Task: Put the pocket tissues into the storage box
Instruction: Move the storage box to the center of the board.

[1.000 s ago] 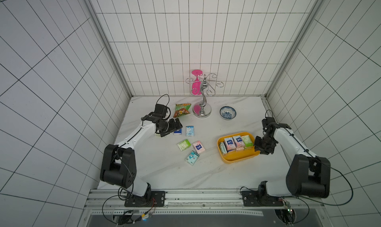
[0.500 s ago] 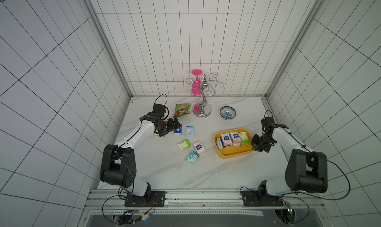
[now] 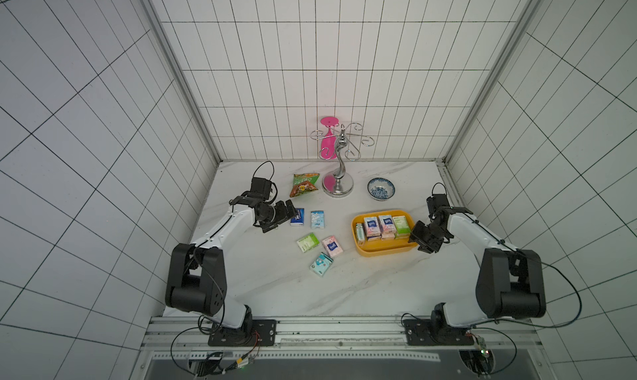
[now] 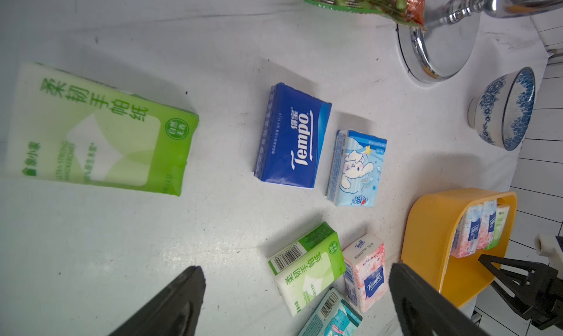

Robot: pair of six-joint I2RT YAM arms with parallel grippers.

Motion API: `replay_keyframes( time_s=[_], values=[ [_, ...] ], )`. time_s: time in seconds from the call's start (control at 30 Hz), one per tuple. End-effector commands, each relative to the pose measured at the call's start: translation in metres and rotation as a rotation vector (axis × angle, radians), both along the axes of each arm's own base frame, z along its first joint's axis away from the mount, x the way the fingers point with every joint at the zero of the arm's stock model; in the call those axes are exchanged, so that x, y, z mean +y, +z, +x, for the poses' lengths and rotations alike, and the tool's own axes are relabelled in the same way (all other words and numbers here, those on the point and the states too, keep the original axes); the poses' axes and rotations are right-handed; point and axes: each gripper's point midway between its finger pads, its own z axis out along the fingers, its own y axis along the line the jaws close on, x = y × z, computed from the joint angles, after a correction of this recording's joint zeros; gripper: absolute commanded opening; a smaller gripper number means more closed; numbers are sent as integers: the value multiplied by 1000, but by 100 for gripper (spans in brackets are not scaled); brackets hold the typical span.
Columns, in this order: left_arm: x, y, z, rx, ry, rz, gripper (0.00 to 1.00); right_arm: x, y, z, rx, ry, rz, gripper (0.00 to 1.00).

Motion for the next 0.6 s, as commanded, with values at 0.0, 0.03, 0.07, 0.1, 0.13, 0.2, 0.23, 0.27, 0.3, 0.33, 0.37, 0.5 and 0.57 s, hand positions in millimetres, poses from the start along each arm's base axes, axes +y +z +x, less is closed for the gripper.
replay_keyframes(
  time_s=[0.0,0.03,0.07,0.1,0.13,0.2,0.23,0.27,0.3,0.33,0.37,0.5,0.57],
  values=[
    [0,7,3,-36,6,-22,98,5,36,3,-79,129,-107,49],
    [0,6,4,-32,11,-34,98,14,45,4,-105,187,-120,50],
    [0,5,4,-29,17,-49,98,22,54,6,-130,235,-128,54],
    [2,3,4,-23,29,-62,98,30,60,6,-146,273,-133,58],
    [3,1,5,-15,43,-83,98,42,69,7,-174,316,-119,62],
    [9,-5,5,4,72,-115,98,65,81,8,-221,395,-84,68],
    [13,-9,5,12,90,-122,98,78,88,8,-247,439,-69,70],
    [17,-12,3,20,105,-125,98,90,94,9,-275,484,-57,71],
    [21,-14,2,24,114,-124,98,101,98,9,-293,524,-51,71],
    [24,-15,1,25,119,-118,98,110,100,9,-306,559,-61,71],
    [27,-15,0,23,124,-113,98,117,101,8,-307,588,-68,71],
    [33,-13,-5,13,139,-91,98,160,94,1,-285,748,-29,71],
    [35,-11,-6,10,148,-91,98,190,88,-7,-278,875,-24,72]
  ],
)
